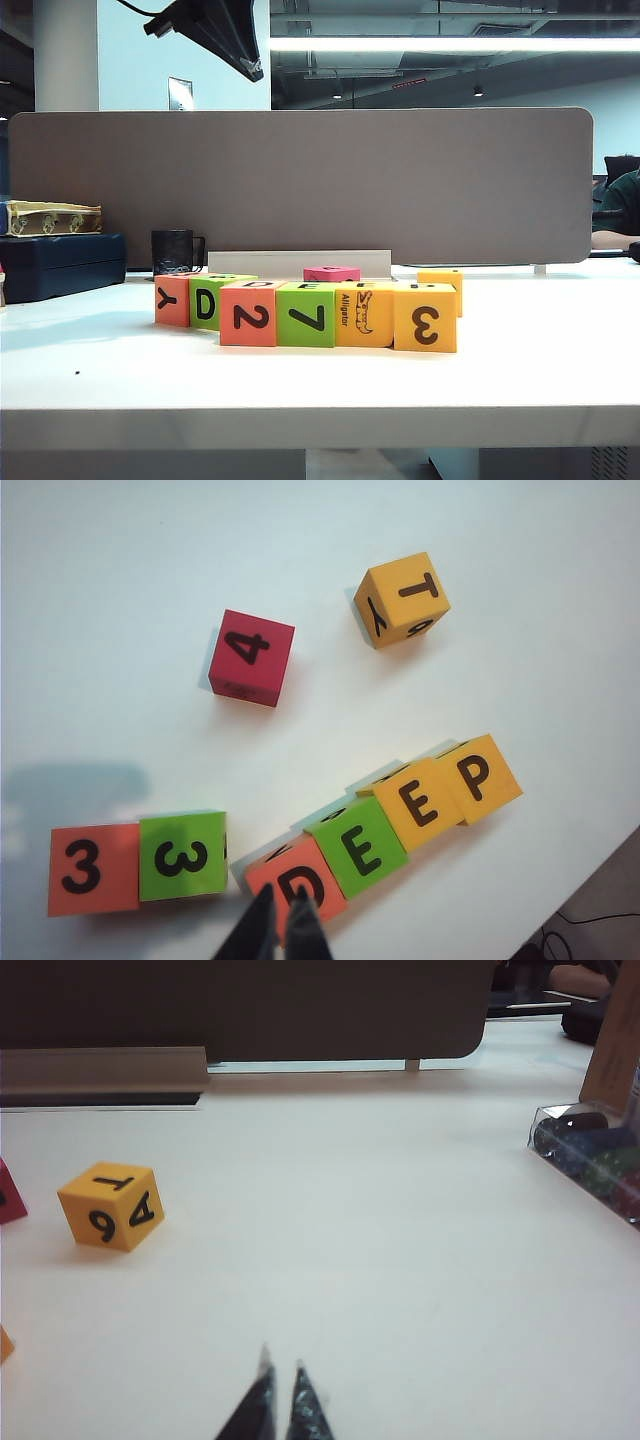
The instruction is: Select the appropriate blocks from the scattered letter blocks on the table and arrange them in a row to spell out "DEEP".
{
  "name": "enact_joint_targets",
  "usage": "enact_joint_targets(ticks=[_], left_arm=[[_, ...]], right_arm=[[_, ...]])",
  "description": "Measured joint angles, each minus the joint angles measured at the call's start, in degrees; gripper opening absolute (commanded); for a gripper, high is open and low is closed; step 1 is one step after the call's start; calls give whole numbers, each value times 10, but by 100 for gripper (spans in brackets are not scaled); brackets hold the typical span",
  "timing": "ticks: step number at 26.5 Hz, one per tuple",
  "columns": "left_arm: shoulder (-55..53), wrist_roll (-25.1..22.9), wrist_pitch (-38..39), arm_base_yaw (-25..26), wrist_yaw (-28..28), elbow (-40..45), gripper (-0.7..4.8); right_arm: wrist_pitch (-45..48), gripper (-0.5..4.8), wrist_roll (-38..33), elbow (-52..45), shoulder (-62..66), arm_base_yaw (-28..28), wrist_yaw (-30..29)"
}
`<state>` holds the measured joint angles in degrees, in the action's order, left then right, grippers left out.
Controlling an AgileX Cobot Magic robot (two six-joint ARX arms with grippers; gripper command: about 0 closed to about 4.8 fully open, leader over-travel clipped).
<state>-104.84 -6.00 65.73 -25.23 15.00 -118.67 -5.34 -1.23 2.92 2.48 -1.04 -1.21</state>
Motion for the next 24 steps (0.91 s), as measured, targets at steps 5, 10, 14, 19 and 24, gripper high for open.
enact_joint_targets(ticks=[5, 10, 14, 19, 24], left_arm=[[0, 0, 0, 0, 0, 0, 17], [0, 0, 0, 0, 0, 0, 17], [0, 0, 0, 0, 0, 0, 17], [0, 0, 0, 0, 0, 0, 17], [0, 0, 0, 0, 0, 0, 17]], right_arm=[[-1, 22, -2, -25, -20, 0, 1], [-14, 22, -2, -26, -20, 0, 1], [-53, 22, -2, -26, -20, 0, 1], [-52, 22, -2, -26, -20, 0, 1], [-53, 22, -2, -26, -20, 0, 1]])
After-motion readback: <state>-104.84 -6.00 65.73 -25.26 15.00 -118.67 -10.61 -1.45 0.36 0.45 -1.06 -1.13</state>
